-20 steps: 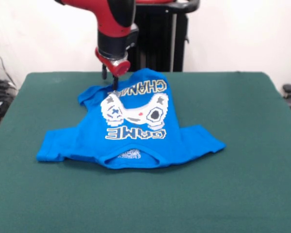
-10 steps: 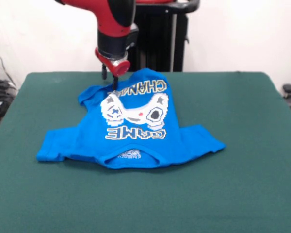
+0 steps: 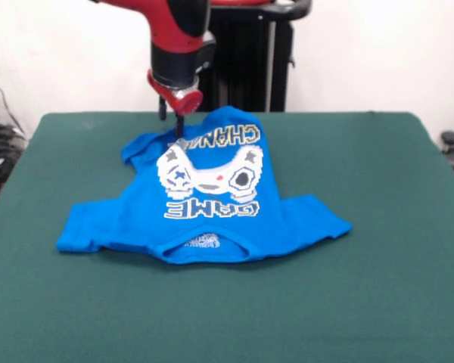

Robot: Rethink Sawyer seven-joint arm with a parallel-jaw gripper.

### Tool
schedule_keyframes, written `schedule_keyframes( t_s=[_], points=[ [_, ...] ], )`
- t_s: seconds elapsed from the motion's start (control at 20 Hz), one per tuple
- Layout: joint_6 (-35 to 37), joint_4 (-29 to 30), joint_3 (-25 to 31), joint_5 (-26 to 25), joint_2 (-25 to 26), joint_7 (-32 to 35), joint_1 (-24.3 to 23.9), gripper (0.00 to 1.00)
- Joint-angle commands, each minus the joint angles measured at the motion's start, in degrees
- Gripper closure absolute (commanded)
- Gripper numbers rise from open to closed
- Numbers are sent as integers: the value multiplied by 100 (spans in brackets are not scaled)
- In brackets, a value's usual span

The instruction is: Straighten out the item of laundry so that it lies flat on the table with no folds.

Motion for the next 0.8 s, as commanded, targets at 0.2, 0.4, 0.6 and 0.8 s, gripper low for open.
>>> schedule_keyframes(
  t_s=[0.2, 0.4, 0.6, 0.8],
  points=[
    [1160, 267, 834, 43, -902, -379, 39, 0],
    [1220, 282, 907, 16, -1083, -367, 18, 0],
    [995, 309, 1034, 14, -1121, -301, -70, 0],
    [518, 209, 1126, -31, -958, -147, -123, 0]
  ],
)
